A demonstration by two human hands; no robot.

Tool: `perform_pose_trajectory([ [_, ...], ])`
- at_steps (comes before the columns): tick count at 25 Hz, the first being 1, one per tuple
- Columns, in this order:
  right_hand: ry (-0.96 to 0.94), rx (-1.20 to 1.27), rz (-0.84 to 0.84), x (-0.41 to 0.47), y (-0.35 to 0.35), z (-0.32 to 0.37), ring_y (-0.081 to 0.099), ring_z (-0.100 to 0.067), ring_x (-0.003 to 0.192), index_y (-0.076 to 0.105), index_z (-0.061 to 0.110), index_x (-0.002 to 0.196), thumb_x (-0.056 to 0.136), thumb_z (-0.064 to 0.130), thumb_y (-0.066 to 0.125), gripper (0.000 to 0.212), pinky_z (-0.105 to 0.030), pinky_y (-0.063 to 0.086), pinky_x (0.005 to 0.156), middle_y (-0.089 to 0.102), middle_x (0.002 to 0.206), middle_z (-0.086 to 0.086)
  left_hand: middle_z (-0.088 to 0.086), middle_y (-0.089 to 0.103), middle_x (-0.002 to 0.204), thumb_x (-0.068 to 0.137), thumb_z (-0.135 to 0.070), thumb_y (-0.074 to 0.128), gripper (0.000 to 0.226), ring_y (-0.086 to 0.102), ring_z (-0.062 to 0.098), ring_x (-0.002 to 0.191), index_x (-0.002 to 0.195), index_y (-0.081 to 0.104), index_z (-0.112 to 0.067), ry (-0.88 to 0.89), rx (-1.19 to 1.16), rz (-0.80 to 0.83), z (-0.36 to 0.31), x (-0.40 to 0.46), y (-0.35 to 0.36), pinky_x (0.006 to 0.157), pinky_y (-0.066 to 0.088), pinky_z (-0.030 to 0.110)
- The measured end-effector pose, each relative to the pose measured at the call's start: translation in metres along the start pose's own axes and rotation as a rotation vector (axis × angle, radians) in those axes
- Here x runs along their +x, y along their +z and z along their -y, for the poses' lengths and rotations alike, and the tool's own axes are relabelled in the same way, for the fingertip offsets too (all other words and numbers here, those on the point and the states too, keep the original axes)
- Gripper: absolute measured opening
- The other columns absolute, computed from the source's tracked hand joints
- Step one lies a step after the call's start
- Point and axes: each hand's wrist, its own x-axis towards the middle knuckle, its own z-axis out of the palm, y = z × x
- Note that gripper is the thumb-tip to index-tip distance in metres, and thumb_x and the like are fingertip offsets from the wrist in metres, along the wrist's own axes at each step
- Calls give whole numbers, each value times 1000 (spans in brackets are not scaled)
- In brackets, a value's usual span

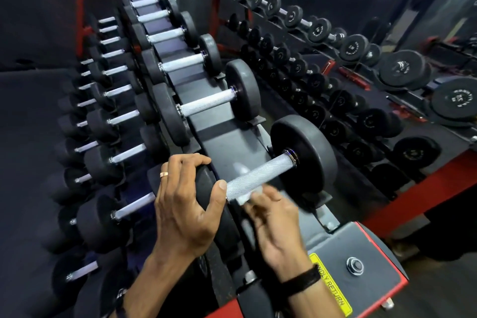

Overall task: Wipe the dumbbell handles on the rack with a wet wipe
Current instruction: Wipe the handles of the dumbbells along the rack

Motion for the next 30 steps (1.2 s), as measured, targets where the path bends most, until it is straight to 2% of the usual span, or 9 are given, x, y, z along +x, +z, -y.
perform_pose_trajectory([
  [4,-75,189,-195,26,-10,36,55,-16,70,60,2,87,79,-17,47,25,-25,48,72,58,82,-9,-3,53,107,82,-40,51,40,49,17,100,110,61,-13,-11,-4,4,-1,0,1,88,38,30],
  [8,134,158,235,-20,15,0,50,-18,73,62,-6,101,65,-10,49,38,-25,38,74,57,88,-14,-2,53,108,83,-41,50,40,49,19,100,110,61,-13,-2,-13,-16,2,-1,2,89,39,34],
  [11,170,405,164,4,1,25,58,-26,76,58,-4,87,51,-9,62,37,-30,46,91,55,95,-23,-4,52,108,83,-42,50,41,48,17,100,111,60,-15,-17,7,3,0,0,0,85,41,36],
  [13,111,487,80,25,-6,46,56,-30,91,57,-1,83,26,-6,77,61,-30,38,103,53,102,-21,-5,52,108,83,-42,50,41,47,15,99,112,60,-15,-20,13,8,-2,0,0,84,42,36],
  [15,145,466,137,18,1,41,61,-32,97,63,-5,80,35,-5,75,46,-33,38,107,62,102,-23,-5,52,108,83,-42,50,41,48,16,100,112,60,-15,-19,1,2,-2,-1,1,85,42,37],
  [19,257,320,284,-11,28,19,67,-26,78,71,-7,89,80,6,57,20,-33,54,84,67,86,-19,-2,53,108,84,-43,49,42,50,21,101,111,61,-13,2,-1,-17,1,-2,2,88,41,37],
  [22,140,359,224,15,20,45,60,-24,68,67,1,84,79,24,66,23,-44,44,94,61,73,-12,-3,53,109,83,-43,50,42,49,19,102,111,61,-14,-8,16,7,-1,-1,0,87,41,36],
  [27,156,300,242,20,34,27,46,-11,54,58,15,80,75,46,69,34,-30,49,70,44,62,1,-3,53,109,84,-43,50,42,49,19,103,112,61,-14,-17,-8,-4,-1,-1,1,90,38,32],
  [30,256,252,236,7,44,7,49,-9,50,58,12,91,80,34,68,26,-23,49,52,48,59,0,-1,54,108,84,-43,49,43,50,22,103,112,61,-12,0,-17,-7,0,-2,3,90,38,33],
])
